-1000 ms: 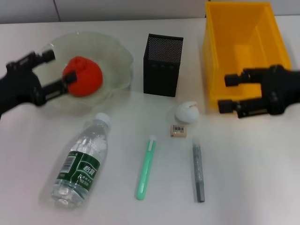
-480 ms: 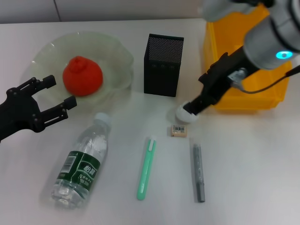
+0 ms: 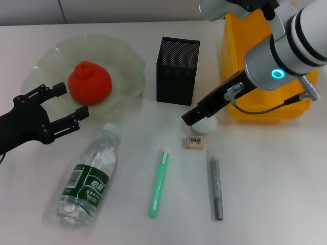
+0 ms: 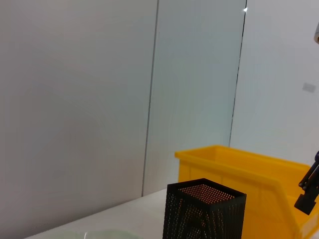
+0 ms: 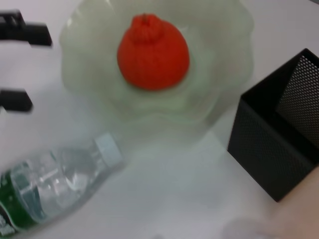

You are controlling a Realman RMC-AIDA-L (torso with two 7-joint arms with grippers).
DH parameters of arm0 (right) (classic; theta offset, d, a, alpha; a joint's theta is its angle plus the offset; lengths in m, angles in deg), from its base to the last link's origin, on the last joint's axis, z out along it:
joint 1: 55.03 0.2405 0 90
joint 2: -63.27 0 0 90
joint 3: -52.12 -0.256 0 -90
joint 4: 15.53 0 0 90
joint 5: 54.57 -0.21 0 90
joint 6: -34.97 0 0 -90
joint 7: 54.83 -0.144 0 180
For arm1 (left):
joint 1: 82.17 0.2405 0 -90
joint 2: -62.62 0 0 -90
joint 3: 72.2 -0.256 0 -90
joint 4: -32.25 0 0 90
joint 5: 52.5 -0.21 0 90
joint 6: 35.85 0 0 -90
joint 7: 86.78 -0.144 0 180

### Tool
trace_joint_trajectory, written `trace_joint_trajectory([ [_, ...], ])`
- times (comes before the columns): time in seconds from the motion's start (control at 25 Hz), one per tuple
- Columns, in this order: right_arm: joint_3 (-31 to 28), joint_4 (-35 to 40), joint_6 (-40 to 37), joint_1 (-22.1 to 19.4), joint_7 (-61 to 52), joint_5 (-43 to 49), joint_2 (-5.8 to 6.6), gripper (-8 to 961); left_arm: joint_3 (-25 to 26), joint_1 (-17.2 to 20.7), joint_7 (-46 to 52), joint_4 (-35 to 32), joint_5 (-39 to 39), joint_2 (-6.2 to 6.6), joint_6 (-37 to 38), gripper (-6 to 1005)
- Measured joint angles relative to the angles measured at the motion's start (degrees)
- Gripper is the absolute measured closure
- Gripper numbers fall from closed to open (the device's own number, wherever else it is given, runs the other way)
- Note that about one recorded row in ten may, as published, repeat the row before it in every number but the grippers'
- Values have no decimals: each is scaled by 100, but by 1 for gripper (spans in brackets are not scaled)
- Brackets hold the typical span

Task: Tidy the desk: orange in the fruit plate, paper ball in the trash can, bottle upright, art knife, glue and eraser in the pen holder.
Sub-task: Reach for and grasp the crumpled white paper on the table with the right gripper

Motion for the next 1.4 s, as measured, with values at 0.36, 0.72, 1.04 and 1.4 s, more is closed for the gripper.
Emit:
trace_joint_trajectory([
  [0.36, 12, -325, 356, 76, 720, 104, 25, 119, -65, -33, -47, 76, 0, 14, -138, 195],
  [0.72, 79, -1019, 260, 506, 1785, 120, 43, 118, -66, -33, -141, 244, 0, 14, -237, 196],
  [1.04, 143, -1533, 474, 713, 1861, 247, 39, 121, -65, -38, -166, 276, 0, 12, -302, 198],
  [1.4, 223, -2228, 881, 998, 1864, 353, 19, 129, -62, -13, -175, 275, 0, 14, -304, 200],
])
